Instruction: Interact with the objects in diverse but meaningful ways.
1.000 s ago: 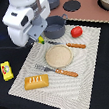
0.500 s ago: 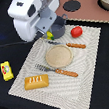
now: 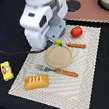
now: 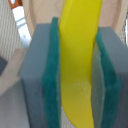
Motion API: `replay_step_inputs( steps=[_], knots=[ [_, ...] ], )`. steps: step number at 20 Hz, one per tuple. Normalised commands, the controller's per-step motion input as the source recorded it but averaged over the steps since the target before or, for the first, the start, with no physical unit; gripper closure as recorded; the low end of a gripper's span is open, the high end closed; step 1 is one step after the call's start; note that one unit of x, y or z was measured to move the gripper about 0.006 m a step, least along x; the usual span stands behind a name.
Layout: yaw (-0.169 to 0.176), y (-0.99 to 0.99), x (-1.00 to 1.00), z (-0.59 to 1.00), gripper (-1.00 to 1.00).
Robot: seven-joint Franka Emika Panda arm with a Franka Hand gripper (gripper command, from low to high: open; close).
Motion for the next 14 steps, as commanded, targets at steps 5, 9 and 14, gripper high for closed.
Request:
replay_step_inputs(
  steps=[5, 9, 14],
  knots=[
    [0.0, -0.1, 0.42, -0.27, 1.0],
    [0.01, -0.02, 0.35, -0.28, 1.0],
    [0.004, -0.02, 0.37, -0.19, 1.0]
  ],
)
